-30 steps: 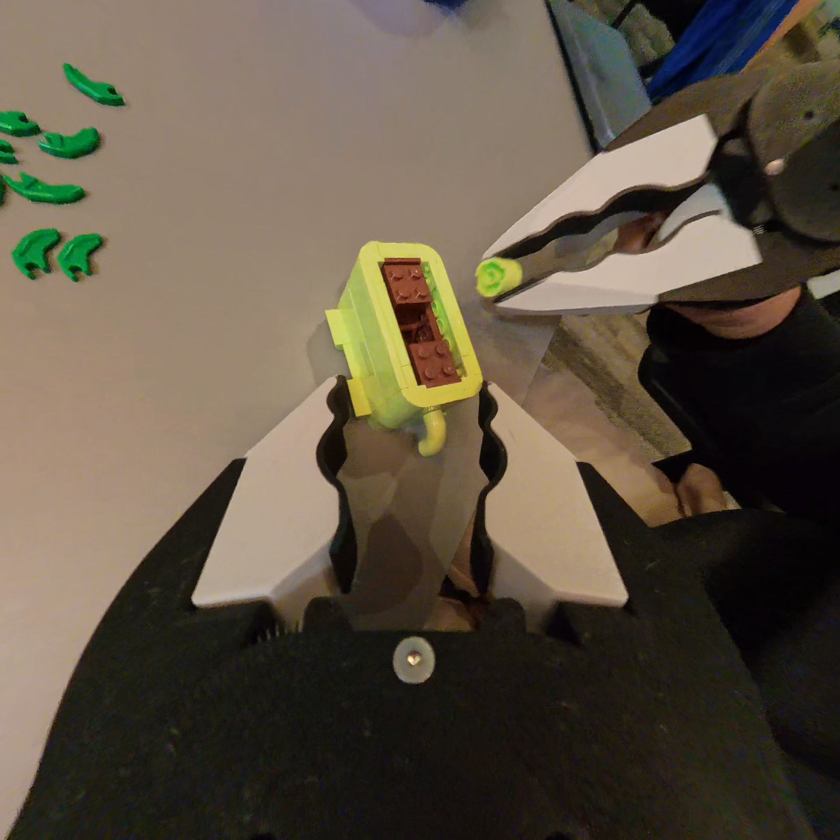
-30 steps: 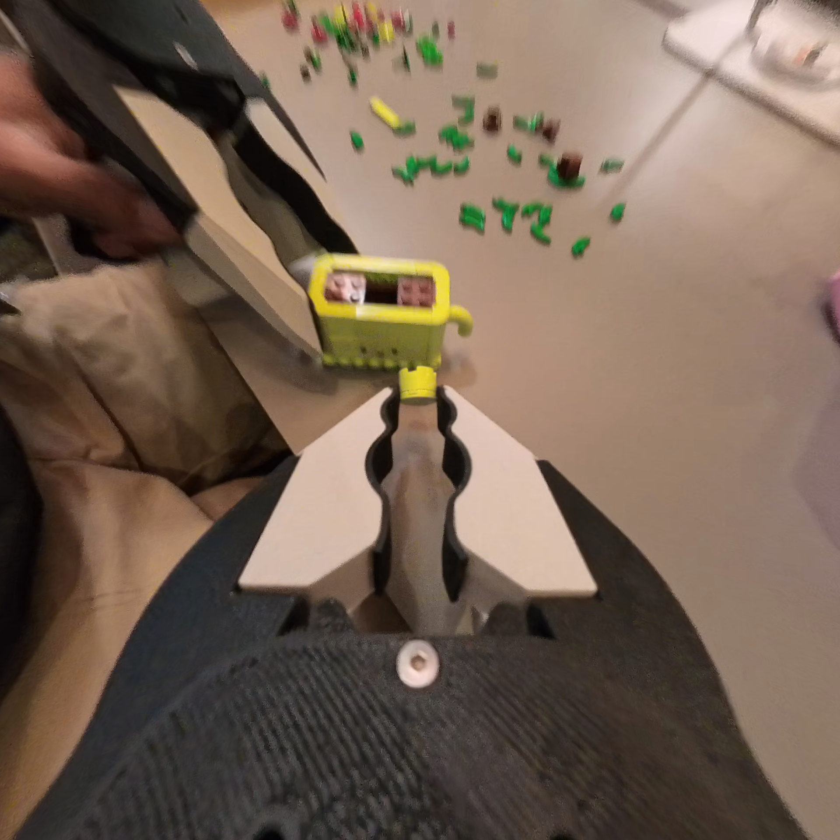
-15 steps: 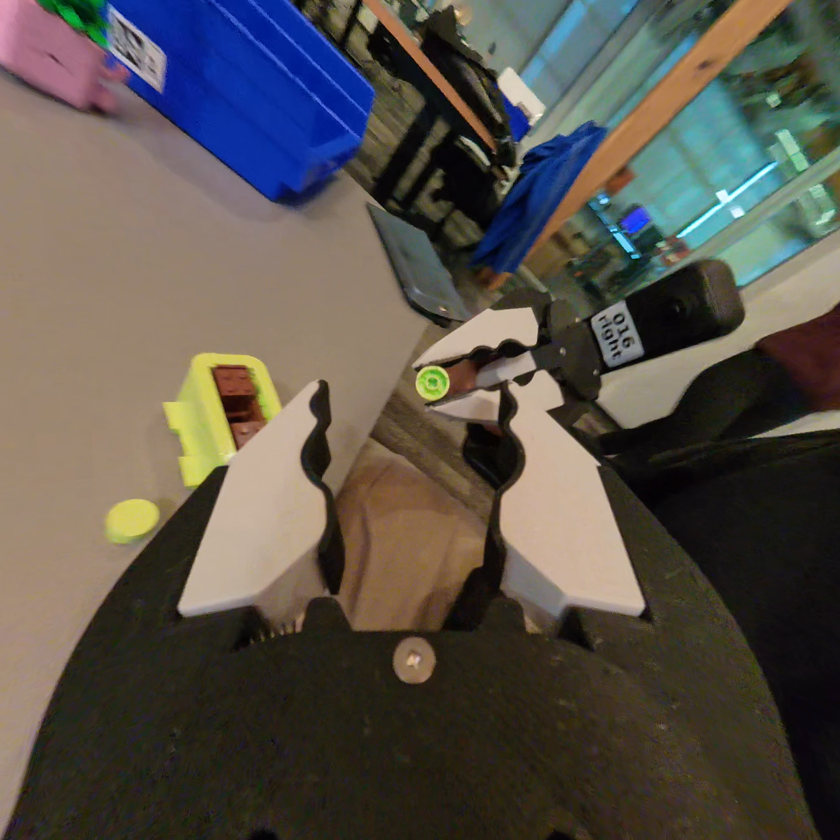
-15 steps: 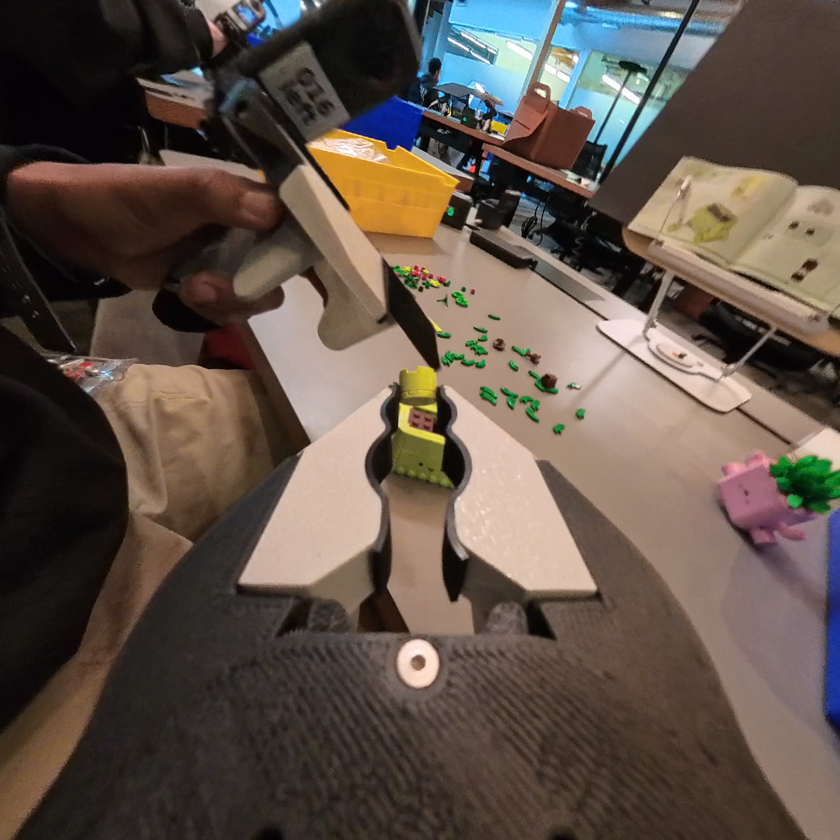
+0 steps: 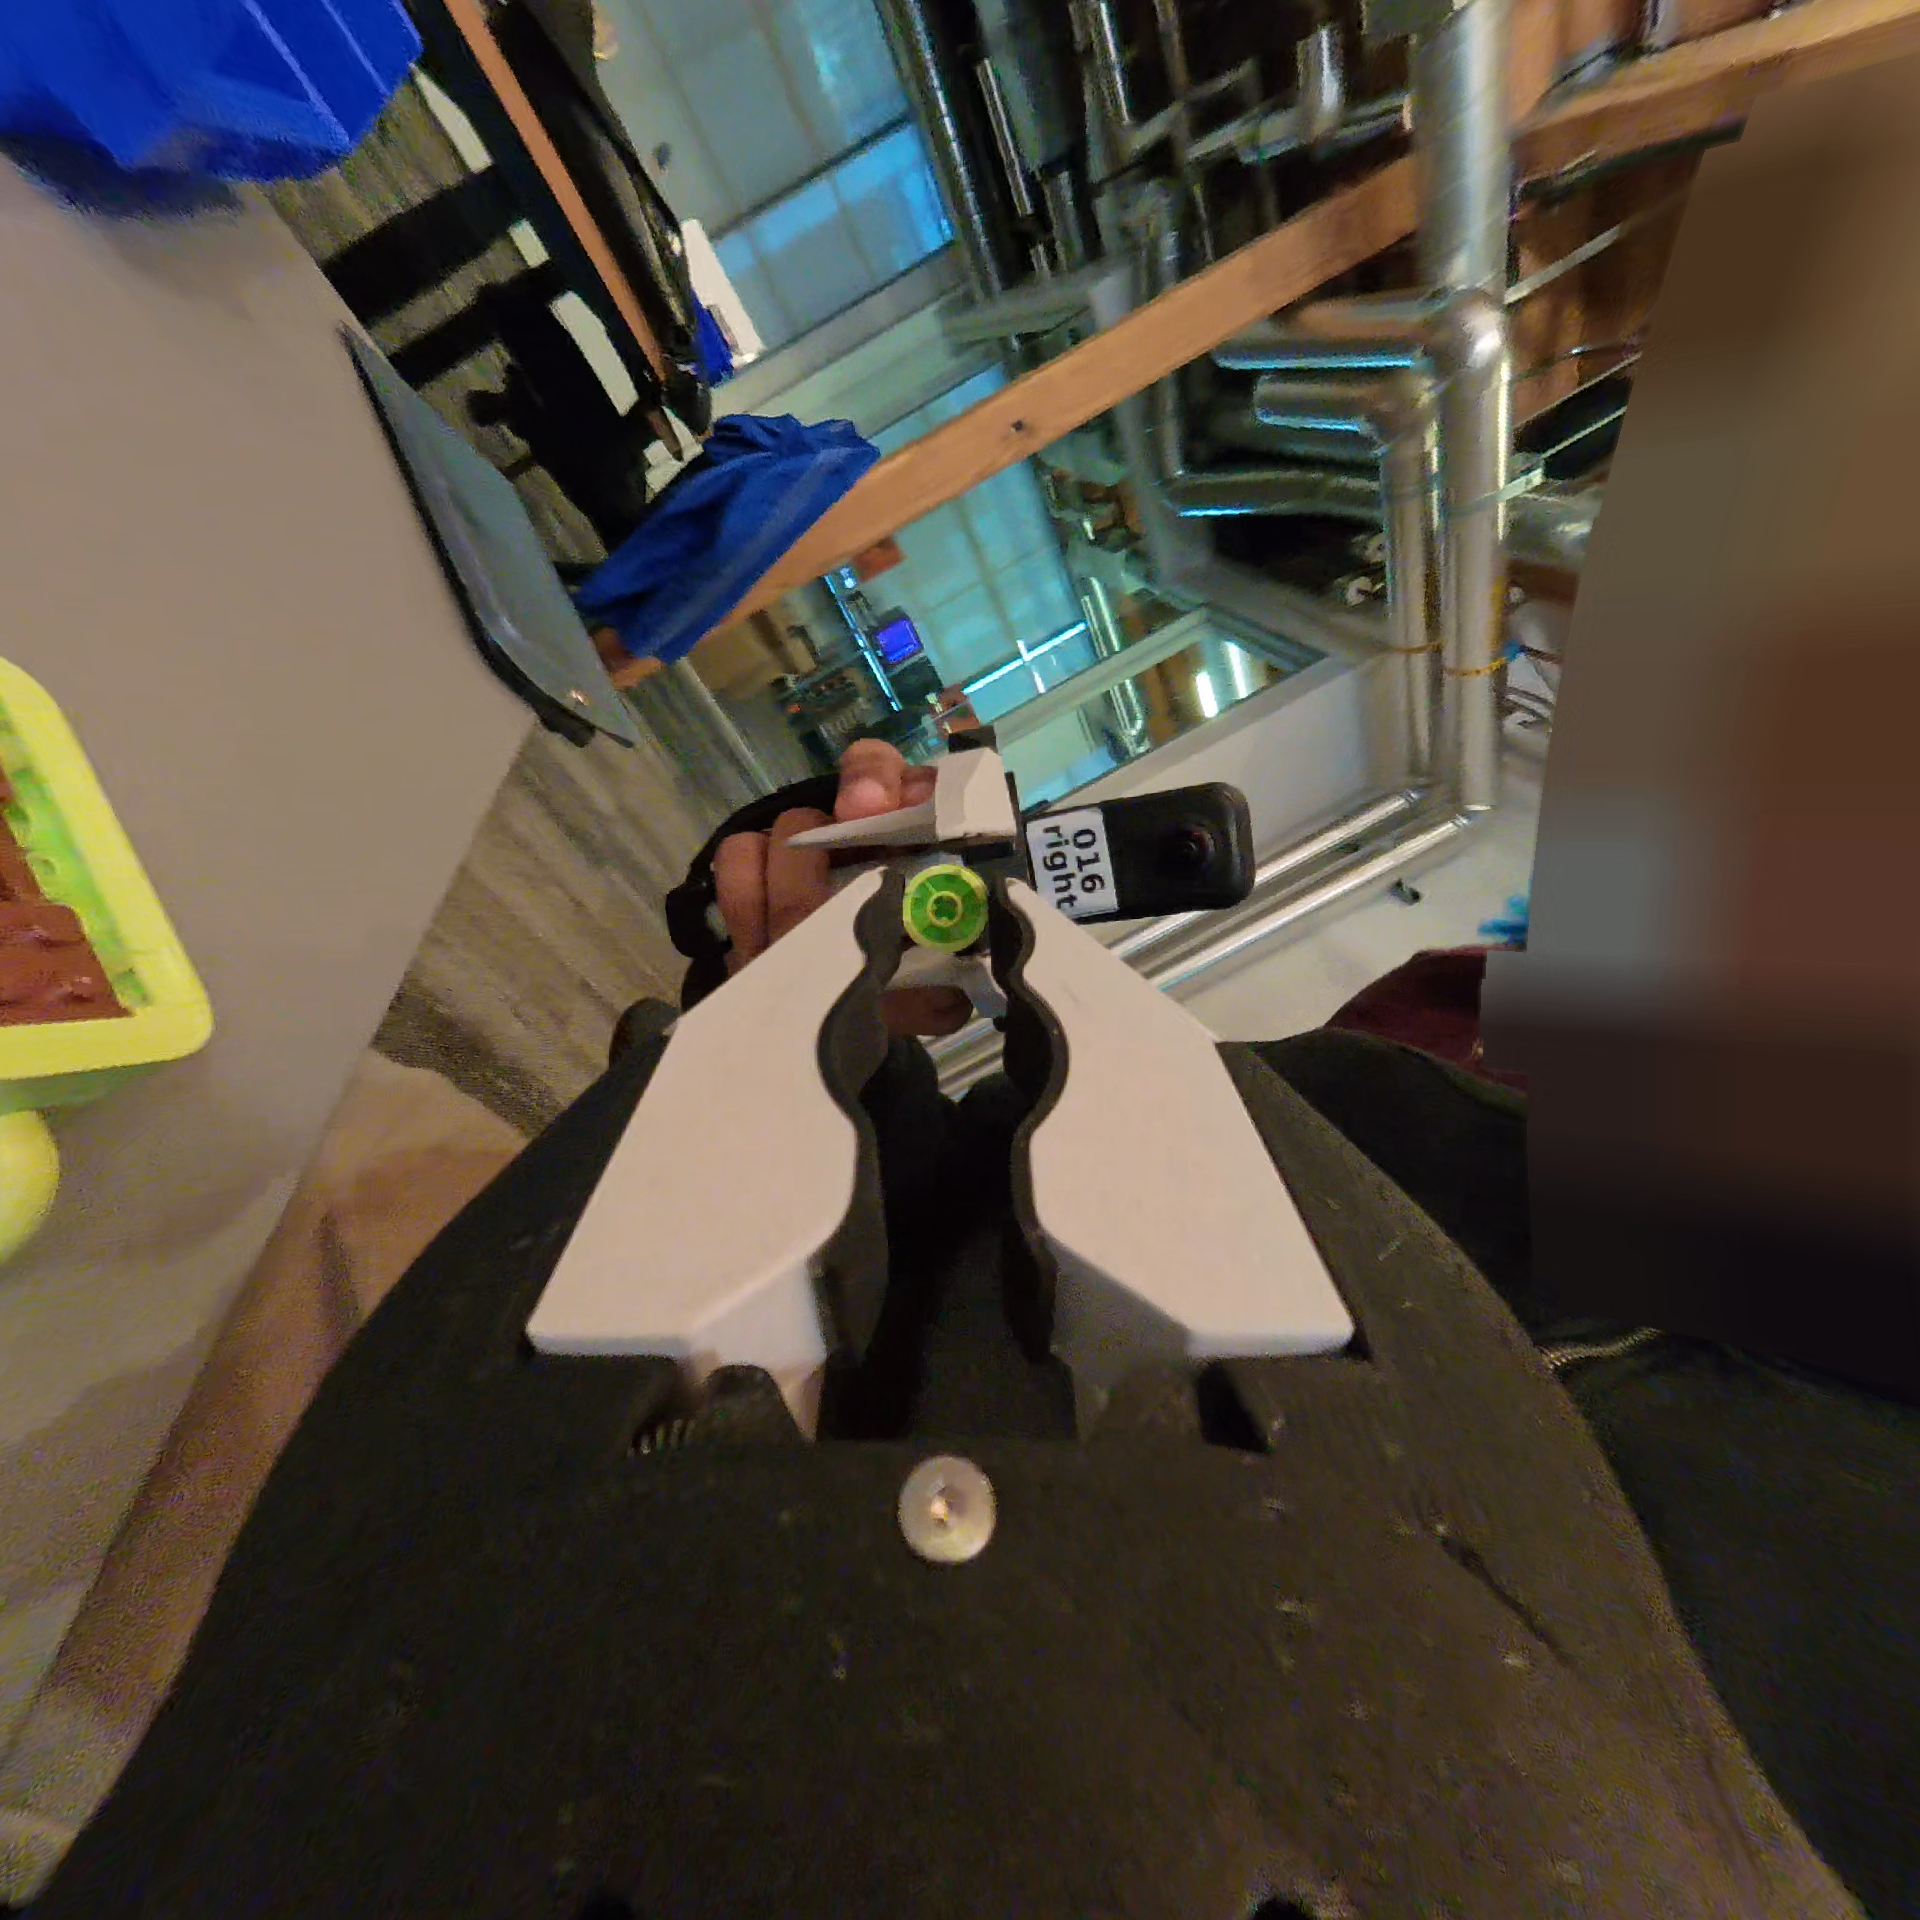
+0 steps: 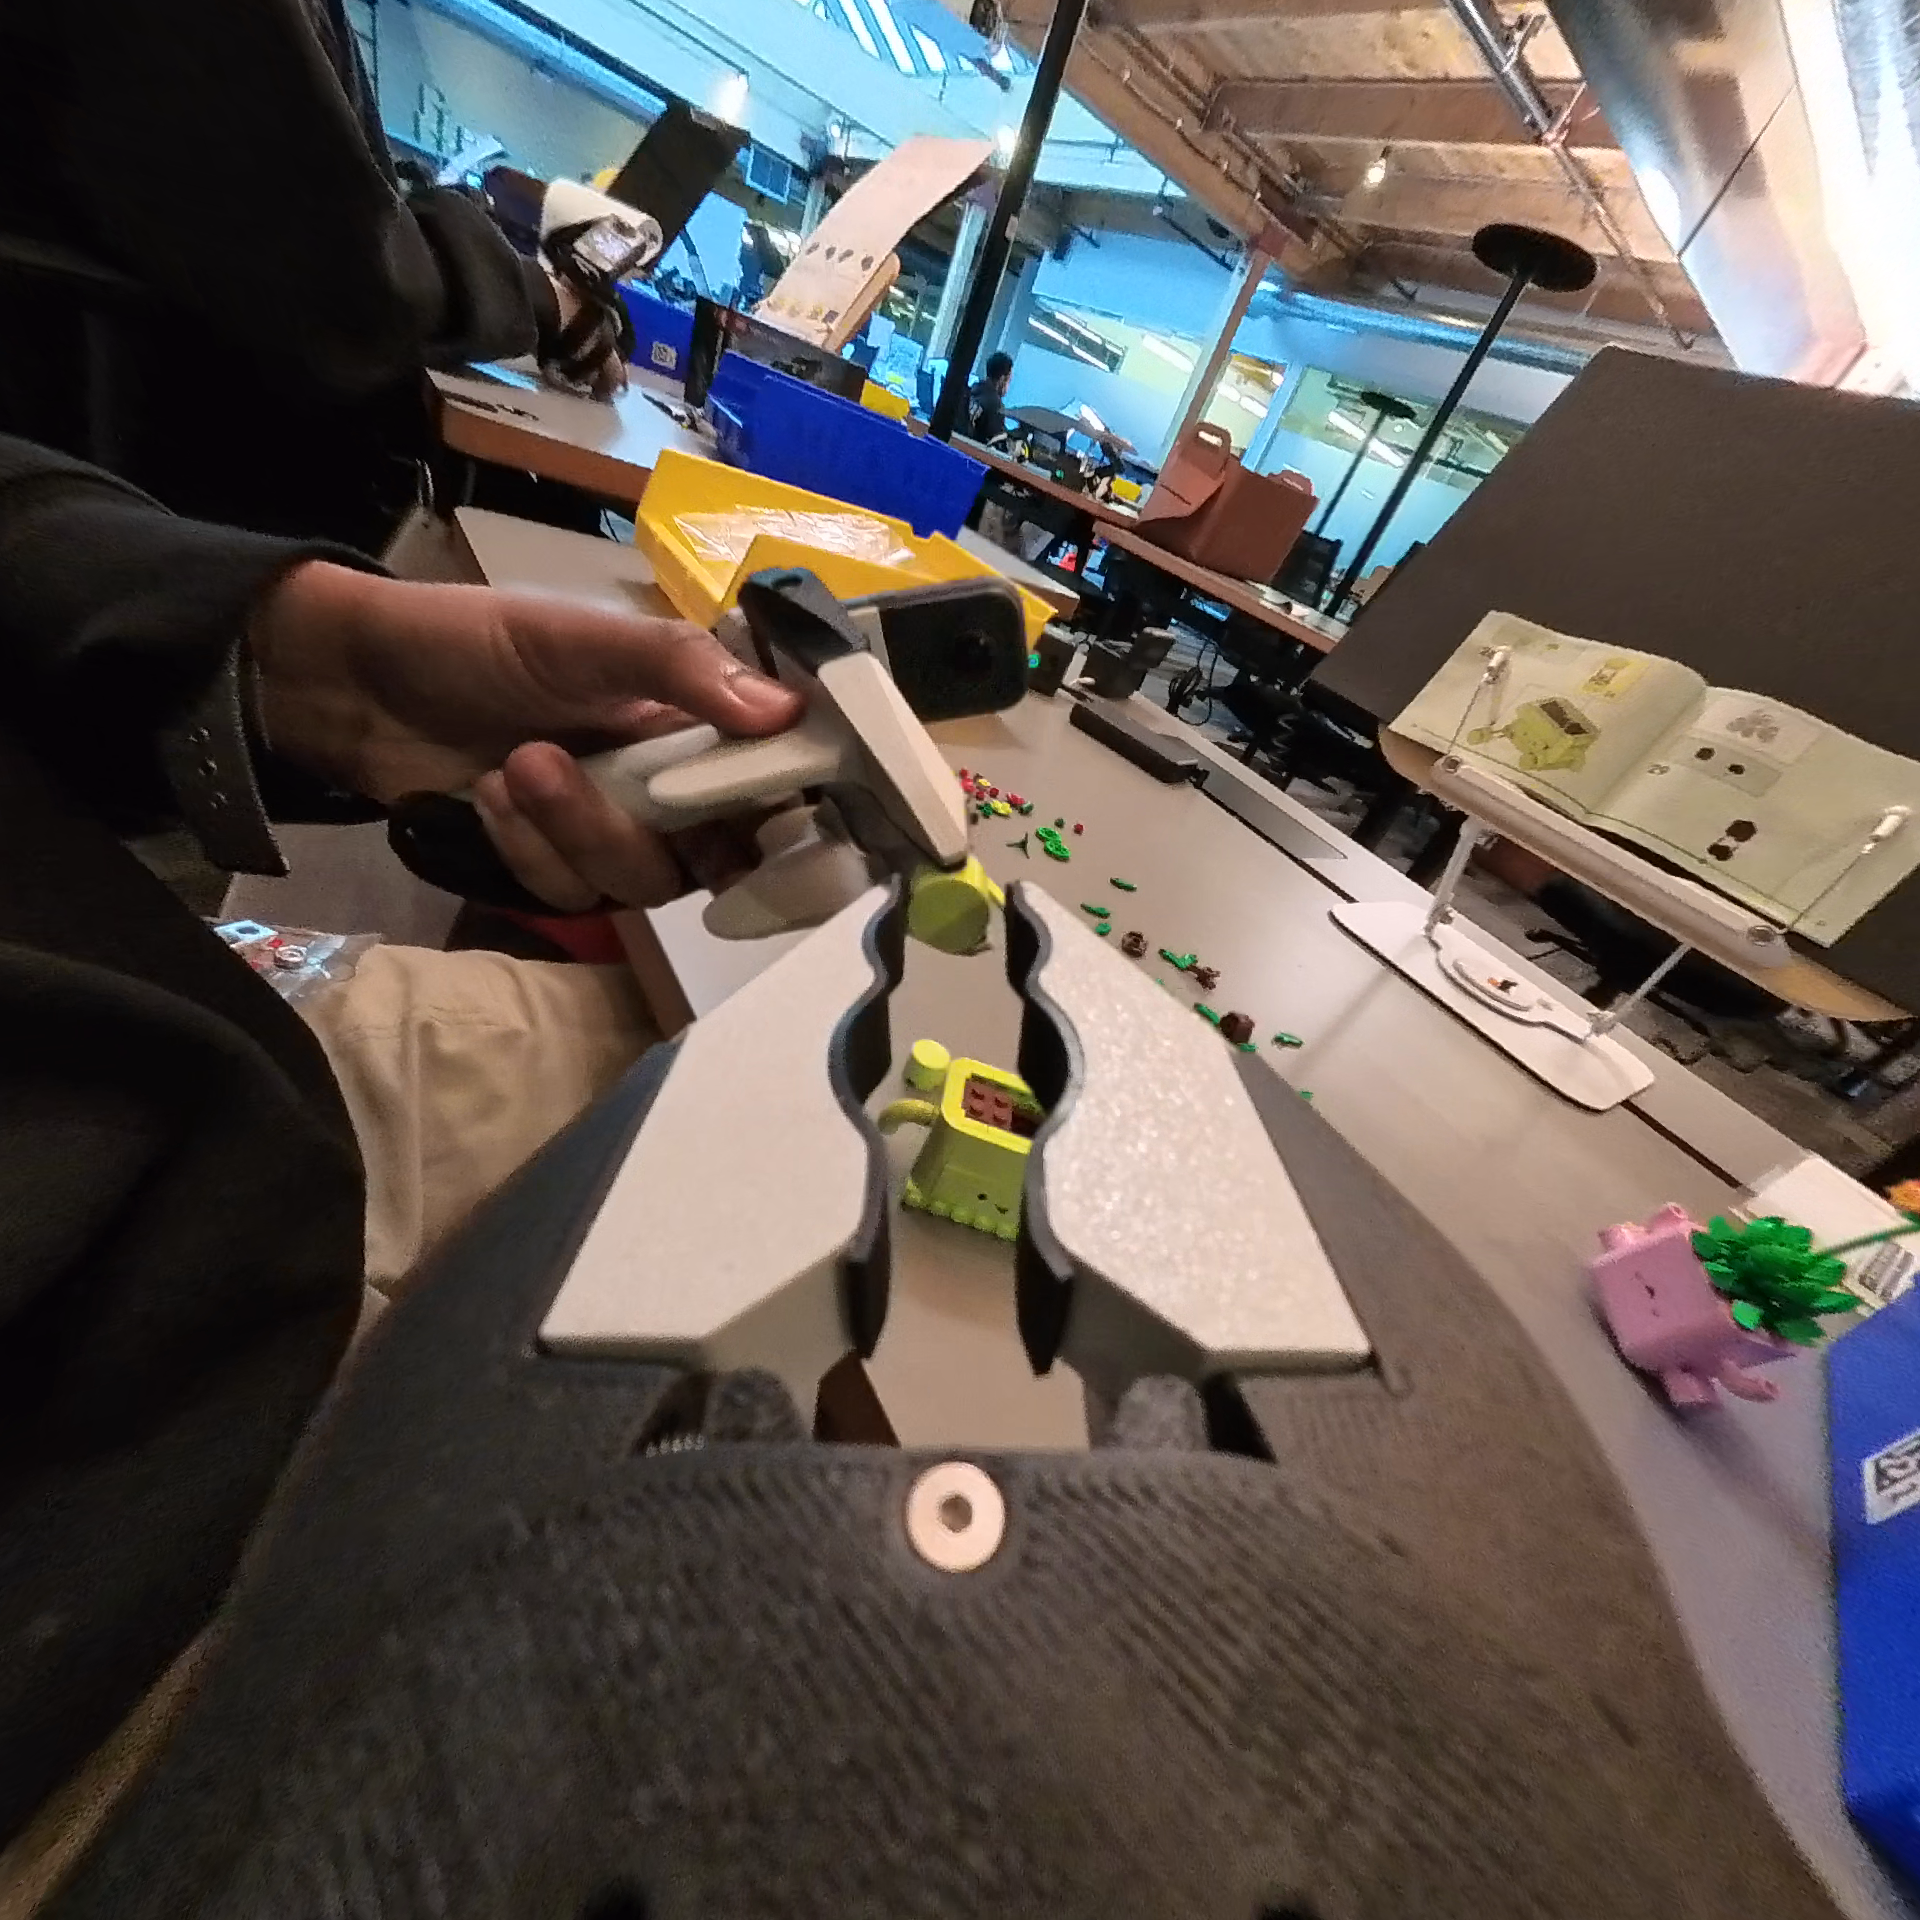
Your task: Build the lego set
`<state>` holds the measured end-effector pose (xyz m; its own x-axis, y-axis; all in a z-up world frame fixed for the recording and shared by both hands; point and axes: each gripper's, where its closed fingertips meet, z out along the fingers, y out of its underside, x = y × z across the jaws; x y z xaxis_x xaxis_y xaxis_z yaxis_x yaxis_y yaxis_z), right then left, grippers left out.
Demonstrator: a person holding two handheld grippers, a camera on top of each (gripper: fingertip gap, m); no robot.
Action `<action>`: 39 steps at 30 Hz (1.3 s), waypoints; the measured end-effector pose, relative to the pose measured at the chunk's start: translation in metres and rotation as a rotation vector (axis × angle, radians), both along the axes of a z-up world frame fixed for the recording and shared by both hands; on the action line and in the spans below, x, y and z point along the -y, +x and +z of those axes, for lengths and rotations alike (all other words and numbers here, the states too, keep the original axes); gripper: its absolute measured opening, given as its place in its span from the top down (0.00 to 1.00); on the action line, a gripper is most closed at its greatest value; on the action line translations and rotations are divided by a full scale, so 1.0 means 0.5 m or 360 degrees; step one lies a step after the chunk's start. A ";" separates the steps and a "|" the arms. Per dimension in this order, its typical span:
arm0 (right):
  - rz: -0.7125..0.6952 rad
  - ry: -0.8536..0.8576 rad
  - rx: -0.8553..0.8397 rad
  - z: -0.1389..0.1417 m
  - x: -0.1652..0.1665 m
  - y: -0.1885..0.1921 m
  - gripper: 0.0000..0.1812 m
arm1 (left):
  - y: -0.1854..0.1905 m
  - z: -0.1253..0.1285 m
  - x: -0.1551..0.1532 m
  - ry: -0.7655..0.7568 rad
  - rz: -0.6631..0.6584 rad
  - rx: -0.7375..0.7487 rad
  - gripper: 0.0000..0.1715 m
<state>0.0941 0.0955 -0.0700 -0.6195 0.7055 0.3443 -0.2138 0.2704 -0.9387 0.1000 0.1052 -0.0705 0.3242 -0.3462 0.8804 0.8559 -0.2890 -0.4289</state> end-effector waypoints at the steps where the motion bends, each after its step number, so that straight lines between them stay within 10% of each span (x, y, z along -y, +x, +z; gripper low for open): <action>1: 0.0008 -0.0002 0.0002 0.001 -0.002 0.003 0.90 | 0.002 -0.001 0.000 0.0001 -0.0012 0.0012 0.92; 22: -0.0047 0.0099 0.0225 -0.044 -0.035 0.000 0.92 | -0.010 -0.025 0.005 -0.0113 -0.0037 -0.0092 0.80; 29: -0.0374 0.0116 0.0558 -0.158 -0.111 -0.062 0.92 | -0.153 -0.174 0.013 -0.1148 0.0446 -0.1199 0.62; 39: -0.0416 0.0261 0.0790 -0.234 -0.062 -0.066 0.92 | -0.147 -0.266 0.004 -0.1473 0.0204 -0.1198 0.68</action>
<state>0.0611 0.1267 -0.1870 -0.5470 0.8187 0.1749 0.3345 0.4053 -0.8508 0.0267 0.1034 -0.2037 0.8503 0.3905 0.3529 0.5247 -0.6827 -0.5086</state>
